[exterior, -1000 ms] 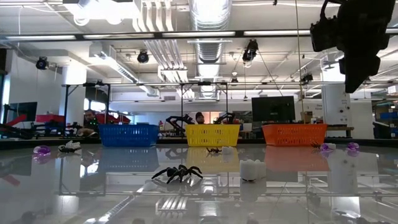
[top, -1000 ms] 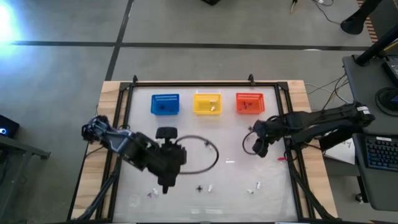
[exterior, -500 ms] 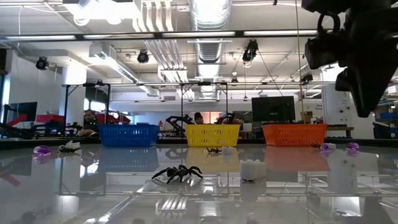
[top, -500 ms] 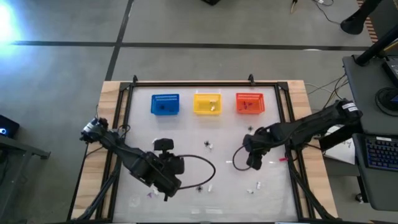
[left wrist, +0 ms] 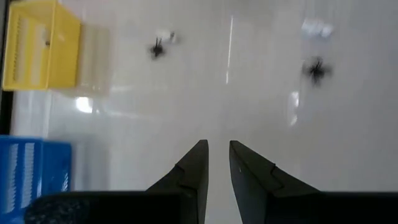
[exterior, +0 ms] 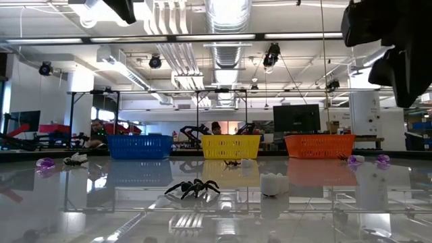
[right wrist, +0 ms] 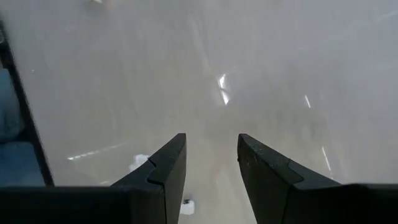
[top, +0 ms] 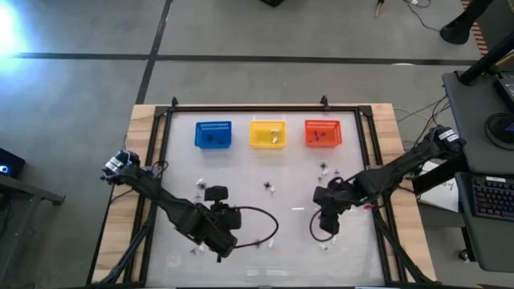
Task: Sort Halloween decoration
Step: Put the white skeleton toy into the yellow basket
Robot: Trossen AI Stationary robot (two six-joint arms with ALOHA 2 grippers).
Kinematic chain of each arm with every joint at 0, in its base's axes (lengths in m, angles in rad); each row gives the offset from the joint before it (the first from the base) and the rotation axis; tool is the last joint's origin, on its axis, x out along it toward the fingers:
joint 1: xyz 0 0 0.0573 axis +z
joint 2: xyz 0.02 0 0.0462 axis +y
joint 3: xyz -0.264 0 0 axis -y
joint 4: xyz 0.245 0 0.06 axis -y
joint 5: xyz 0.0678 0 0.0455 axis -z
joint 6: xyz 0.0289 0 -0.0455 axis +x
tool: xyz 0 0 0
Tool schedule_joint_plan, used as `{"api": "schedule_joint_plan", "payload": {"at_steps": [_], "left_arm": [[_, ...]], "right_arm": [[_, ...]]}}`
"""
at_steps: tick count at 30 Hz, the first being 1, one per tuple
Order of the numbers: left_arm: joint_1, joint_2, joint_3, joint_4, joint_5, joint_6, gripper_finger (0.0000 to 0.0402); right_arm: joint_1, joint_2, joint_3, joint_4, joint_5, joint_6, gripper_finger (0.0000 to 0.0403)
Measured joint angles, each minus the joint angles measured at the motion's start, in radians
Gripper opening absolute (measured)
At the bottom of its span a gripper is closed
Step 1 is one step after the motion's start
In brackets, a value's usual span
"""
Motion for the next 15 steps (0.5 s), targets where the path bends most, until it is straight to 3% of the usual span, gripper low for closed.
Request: {"api": "schedule_joint_plan", "payload": {"at_steps": [11,15], "left_arm": [[-0.035,-0.002,-0.087,0.276,-0.157,0.046,0.0047],[-0.044,-0.003,-0.143,0.426,-0.190,0.085,0.0047]], "right_arm": [[0.044,0.000,0.001,0.007,0.013,0.151,0.0137],[0.044,0.000,0.001,0.045,0.013,0.128,0.0137]]}}
